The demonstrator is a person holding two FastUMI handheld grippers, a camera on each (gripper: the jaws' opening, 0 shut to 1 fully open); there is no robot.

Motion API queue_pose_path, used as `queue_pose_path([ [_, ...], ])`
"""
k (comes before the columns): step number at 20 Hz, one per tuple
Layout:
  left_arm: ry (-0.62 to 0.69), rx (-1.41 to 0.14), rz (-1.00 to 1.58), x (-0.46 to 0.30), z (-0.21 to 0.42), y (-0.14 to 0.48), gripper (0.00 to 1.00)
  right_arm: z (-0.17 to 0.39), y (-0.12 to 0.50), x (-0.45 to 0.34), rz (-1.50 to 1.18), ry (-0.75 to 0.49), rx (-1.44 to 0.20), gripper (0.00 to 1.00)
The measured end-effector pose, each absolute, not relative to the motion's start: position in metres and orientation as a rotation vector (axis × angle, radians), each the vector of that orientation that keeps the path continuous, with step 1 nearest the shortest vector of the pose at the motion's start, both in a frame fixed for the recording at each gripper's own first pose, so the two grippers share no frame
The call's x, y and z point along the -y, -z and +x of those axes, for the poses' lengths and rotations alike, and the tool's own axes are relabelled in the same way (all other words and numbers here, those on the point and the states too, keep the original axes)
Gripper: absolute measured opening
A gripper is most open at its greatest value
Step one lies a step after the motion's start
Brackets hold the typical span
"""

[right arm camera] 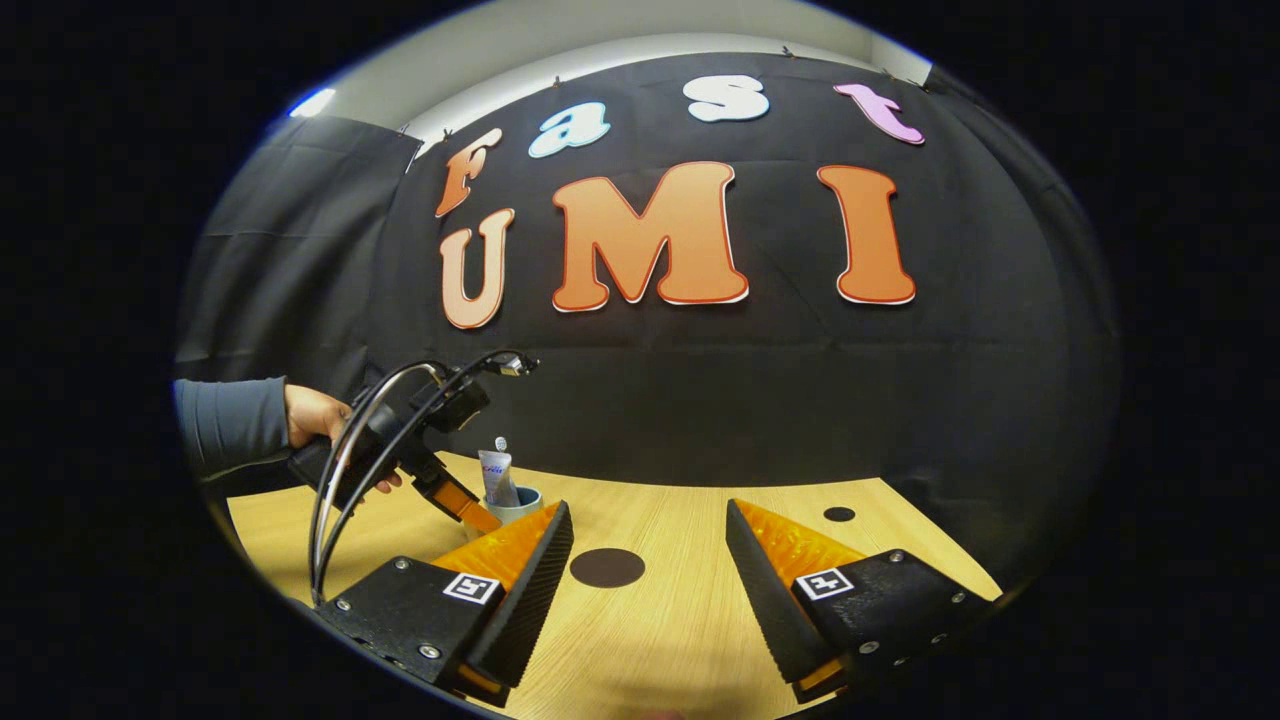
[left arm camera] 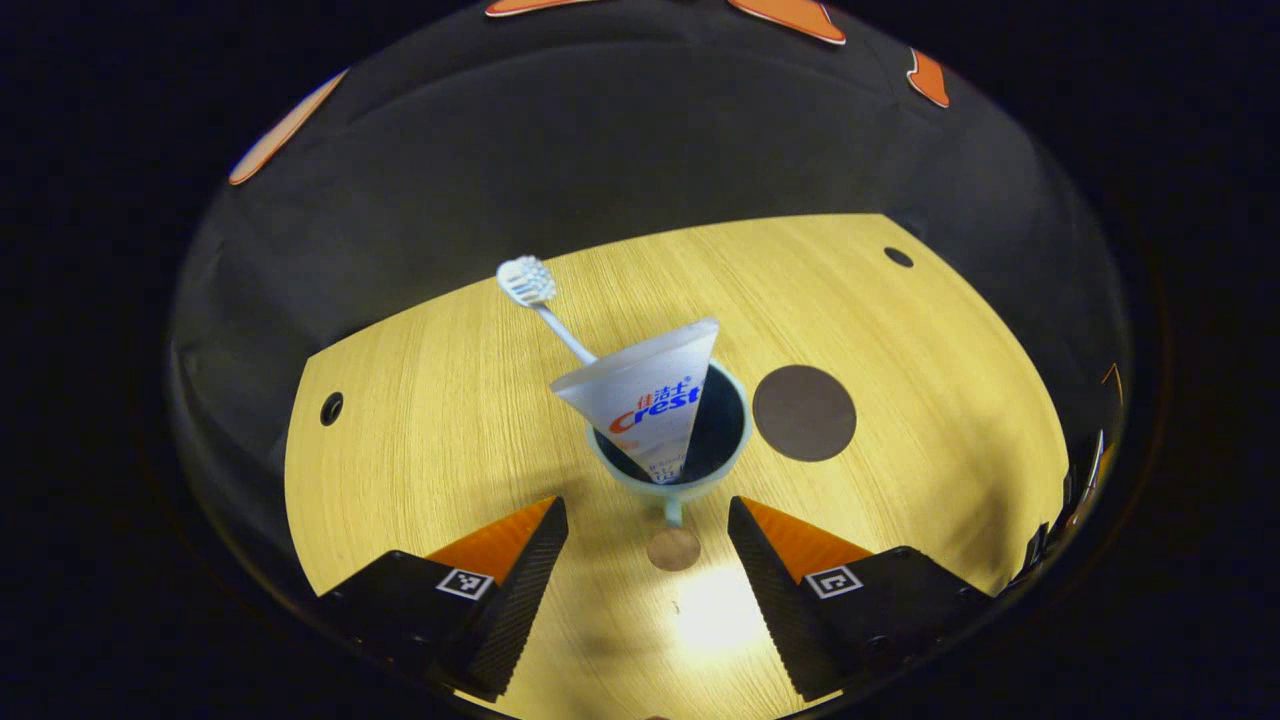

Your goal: Put the toothbrush and toothpaste on the desktop into the cup, then pick up the cup and place it on the coaster on the desktop.

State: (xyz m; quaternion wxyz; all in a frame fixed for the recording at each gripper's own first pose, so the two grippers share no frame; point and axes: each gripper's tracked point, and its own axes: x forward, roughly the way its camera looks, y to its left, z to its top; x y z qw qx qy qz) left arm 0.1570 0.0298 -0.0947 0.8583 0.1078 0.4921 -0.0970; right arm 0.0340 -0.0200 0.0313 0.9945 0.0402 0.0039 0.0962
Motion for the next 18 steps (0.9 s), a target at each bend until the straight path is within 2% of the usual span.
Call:
queue_pose_path([
  [1,0.201,-1.059,0.243,-0.028,0.163,0.094,0.96,0.032,-0.03,0.021,0.085,-0.19,-0.012,0.92],
  [4,0.218,-1.165,0.279,-0.023,0.174,0.091,0.8,0.029,-0.023,0.024,0.08,-0.189,-0.03,0.92],
  [8,0.227,-1.186,0.293,-0.005,0.211,0.076,0.64,0.022,-0.014,0.023,0.044,-0.191,-0.055,0.93],
  [10,0.224,-1.214,0.299,0.007,0.227,0.065,0.62,0.018,-0.01,0.019,0.049,-0.203,-0.063,0.93],
  [11,0.204,-1.23,0.3,0.012,0.238,0.06,0.51,0.018,-0.009,0.019,0.05,-0.207,-0.066,0.92],
  [12,0.202,-1.216,0.298,0.015,0.247,0.05,0.31,0.017,-0.009,0.019,0.049,-0.209,-0.067,0.93],
  [18,0.167,-1.184,0.246,0.029,0.288,-0.014,0.26,0.009,-0.004,0.025,0.04,-0.194,-0.083,0.93],
])
